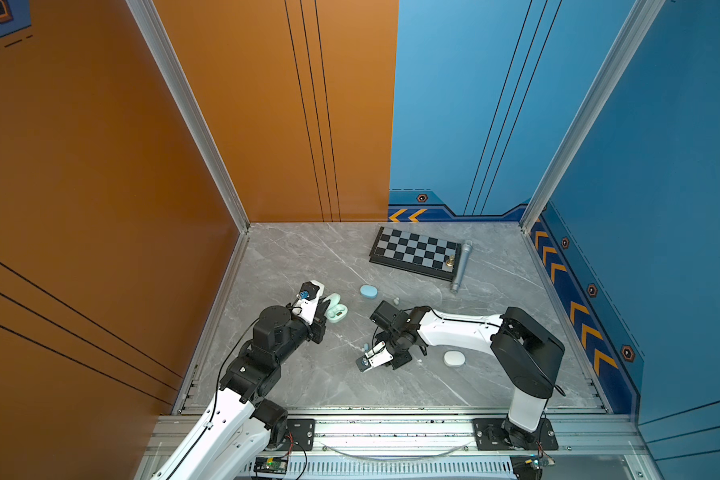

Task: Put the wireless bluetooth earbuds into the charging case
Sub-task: 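Grasp the mint-green earbud with the right gripper, then carry the earbud with the right gripper over the open case held by the left gripper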

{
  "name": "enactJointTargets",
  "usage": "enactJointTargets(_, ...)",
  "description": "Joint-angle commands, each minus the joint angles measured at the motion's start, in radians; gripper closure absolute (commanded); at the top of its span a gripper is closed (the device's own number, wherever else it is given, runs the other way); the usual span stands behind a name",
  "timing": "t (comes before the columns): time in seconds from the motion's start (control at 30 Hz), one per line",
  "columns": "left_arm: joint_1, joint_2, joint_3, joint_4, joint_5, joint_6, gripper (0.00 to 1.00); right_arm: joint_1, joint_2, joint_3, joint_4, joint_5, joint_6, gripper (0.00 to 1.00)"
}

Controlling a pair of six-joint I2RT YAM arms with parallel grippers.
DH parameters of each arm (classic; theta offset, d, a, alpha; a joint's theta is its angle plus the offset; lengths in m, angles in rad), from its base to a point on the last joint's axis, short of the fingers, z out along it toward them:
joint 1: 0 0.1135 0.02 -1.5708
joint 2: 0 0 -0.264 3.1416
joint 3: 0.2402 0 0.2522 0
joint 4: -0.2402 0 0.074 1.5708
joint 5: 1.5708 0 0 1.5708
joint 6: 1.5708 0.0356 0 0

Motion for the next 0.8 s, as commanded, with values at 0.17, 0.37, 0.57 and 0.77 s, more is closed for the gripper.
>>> enactJointTargets(0.17, 0.014, 0.005, -0.023, 0.044, 0.014, 0.005, 1.00, -0.014, 0.000, 0.037, 0.026, -0.009, 0.139, 0.87)
enactJointTargets(0.37, 0.015, 0.046, -0.026, 0.095, 0.040, 0.007, 1.00, -0.104, -0.080, 0.060, 0.046, -0.156, 0.426, 0.88)
enactJointTargets(0.57, 0.015, 0.114, -0.028, 0.182, 0.105, 0.025, 1.00, -0.216, -0.136, 0.098, 0.068, -0.259, 0.801, 0.89)
enactJointTargets(0.77, 0.011, 0.214, -0.018, 0.287, 0.174, 0.037, 1.00, -0.350, -0.172, 0.108, 0.124, -0.289, 1.158, 0.89)
